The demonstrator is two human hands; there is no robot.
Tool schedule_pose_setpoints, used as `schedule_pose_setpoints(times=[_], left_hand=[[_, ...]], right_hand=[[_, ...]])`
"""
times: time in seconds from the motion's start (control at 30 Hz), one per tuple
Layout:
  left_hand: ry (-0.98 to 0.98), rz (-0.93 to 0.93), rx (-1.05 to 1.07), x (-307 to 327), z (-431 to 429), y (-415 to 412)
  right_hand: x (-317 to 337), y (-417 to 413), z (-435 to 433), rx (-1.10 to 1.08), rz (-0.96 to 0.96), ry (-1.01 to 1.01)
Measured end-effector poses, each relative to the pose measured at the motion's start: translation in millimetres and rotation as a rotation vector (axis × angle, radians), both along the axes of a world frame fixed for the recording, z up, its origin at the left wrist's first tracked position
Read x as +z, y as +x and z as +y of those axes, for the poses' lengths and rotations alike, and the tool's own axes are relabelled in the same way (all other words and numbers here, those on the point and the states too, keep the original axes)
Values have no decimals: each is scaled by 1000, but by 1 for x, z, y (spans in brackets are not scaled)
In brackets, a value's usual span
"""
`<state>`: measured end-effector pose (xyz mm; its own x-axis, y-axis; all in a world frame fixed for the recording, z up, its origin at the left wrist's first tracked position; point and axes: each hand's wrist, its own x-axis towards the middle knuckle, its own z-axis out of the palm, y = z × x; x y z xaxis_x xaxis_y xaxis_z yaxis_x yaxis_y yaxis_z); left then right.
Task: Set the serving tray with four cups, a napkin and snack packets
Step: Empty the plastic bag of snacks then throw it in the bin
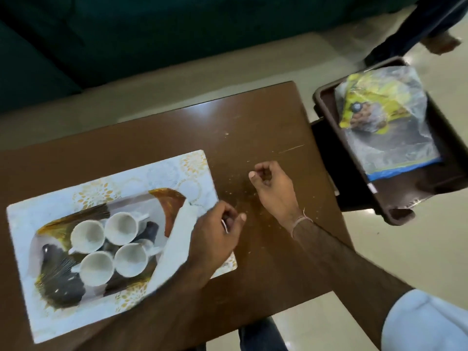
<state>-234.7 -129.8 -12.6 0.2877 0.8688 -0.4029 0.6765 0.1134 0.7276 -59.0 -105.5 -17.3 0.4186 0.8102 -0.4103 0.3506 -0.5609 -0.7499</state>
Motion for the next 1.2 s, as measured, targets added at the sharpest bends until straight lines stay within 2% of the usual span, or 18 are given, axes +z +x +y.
schedule_pose_setpoints(times=[0.2,0.4,0.57,0.7,0.77,0.83,0.87,0.97,1.03,1.13,1.2], left_hand=[[76,-28,-184,-11,67,114],[180,-113,-325,-19,94,237],[314,-138,-451,-21,90,336],[387,-84,-676,-24,67,392],[384,1,-828,-27,53,407],[390,86,-918,-33,43,418],[390,89,-906,-34,41,421],[324,-112,-700,-27,44,423],[335,-270,-582,-16,46,425],[413,-366,-533,3,48,426],[418,-413,-525,10,51,425]], right_hand=[[3,107,1,-178,-48,78],[12,219,-15,-434,-107,111],[10,298,-42,-703,-111,58],[5,336,-68,-952,-176,26],[-1,341,-79,-1068,-163,-28],[-12,346,-89,-1132,-76,-95],[-16,346,-91,-1142,28,-93],[-19,337,-89,-1018,468,101],[-10,334,-73,-885,651,235],[5,333,-42,-784,787,346],[8,331,-33,-730,818,265]])
